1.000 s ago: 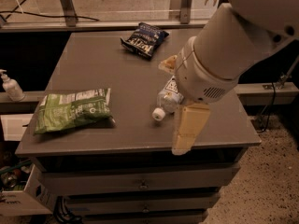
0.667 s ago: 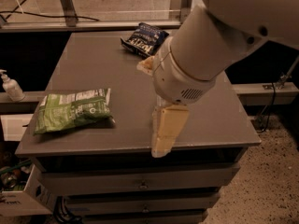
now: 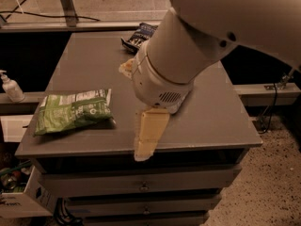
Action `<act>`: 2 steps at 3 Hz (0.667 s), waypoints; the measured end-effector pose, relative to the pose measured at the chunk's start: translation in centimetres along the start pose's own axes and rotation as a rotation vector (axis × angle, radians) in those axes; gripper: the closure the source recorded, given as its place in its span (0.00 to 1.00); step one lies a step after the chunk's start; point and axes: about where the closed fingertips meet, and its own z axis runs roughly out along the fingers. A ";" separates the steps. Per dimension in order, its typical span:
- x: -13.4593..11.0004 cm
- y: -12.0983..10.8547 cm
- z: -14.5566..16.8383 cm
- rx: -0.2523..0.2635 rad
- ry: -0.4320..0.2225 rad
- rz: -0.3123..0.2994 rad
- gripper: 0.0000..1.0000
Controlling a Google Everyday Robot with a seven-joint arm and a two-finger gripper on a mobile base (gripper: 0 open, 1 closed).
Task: Pick green jalapeno chip bag
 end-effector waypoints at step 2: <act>-1.4 -1.0 1.9 0.020 -0.107 -0.078 0.00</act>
Offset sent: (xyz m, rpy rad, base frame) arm 0.0290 0.0525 -0.0252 0.1814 -0.0461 0.1727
